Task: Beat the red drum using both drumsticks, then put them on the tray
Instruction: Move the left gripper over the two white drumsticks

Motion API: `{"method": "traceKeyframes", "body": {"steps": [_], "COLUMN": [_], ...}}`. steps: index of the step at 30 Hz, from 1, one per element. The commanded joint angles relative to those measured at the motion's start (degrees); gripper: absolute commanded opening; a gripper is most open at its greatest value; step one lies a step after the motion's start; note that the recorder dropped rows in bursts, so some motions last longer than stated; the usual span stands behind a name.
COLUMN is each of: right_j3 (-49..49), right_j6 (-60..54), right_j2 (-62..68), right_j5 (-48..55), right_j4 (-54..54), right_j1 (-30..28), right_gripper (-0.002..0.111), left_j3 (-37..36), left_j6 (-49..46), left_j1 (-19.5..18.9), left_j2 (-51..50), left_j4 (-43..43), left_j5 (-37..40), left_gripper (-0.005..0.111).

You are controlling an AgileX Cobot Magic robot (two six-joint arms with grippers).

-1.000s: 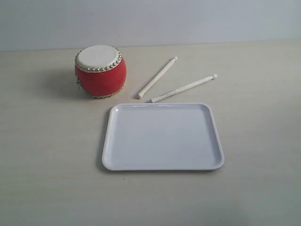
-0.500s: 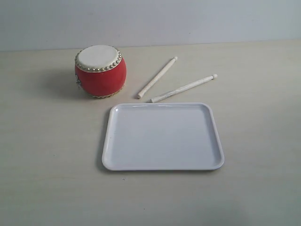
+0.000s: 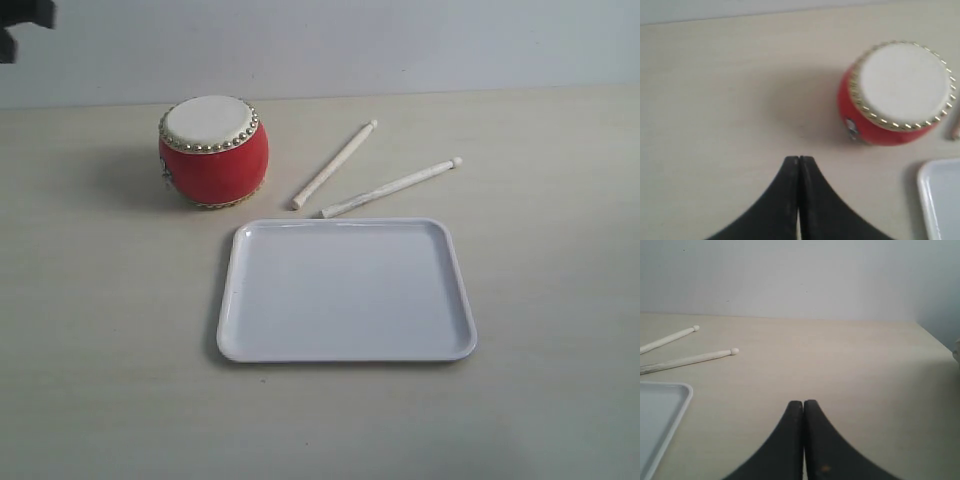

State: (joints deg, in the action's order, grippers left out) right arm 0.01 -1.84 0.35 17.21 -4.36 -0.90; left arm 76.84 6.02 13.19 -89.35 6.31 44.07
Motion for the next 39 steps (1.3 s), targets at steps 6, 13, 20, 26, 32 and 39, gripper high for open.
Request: {"method": "traceKeyframes", "body": {"steps": [6,13,20,26,32,39], "right_j3": [-0.01,-0.01,-0.01,-0.01,-0.01,-0.01], "right_j6": [0.04,0.04,0.04,0.04,0.04,0.04], "right_j2": [-0.35,-0.35,-0.35,-0.35,-0.35,-0.35], "right_j5": [-0.92,-0.95,-0.95,-0.95,-0.95,-0.95], "right_j4": [-0.05,-0.05,-0.05,-0.05,-0.05,-0.05], "right_j1": [-0.24,-0.1,-0.1,-0.1,-0.1,-0.1], "right_gripper": [0.0,0.0,0.0,0.0,0.0,0.0], "left_j3": [22.01,35.86,43.48,45.97,45.97,45.97], "left_j6": [-13.15,-16.46,-18.76,-19.73,-19.85,-19.85], "left_j1": [13.4,16.09,16.09,16.09,16.09,16.09], "left_j2": [-17.52,-27.05,-32.42,-35.77,-38.37,-40.45], "left_j4": [-2.9,-6.31,-9.05,-11.45,-11.33,-11.45], "left_j5": [17.59,24.93,25.89,25.89,23.61,16.78], "left_gripper": [0.0,0.0,0.0,0.0,0.0,0.0]}}
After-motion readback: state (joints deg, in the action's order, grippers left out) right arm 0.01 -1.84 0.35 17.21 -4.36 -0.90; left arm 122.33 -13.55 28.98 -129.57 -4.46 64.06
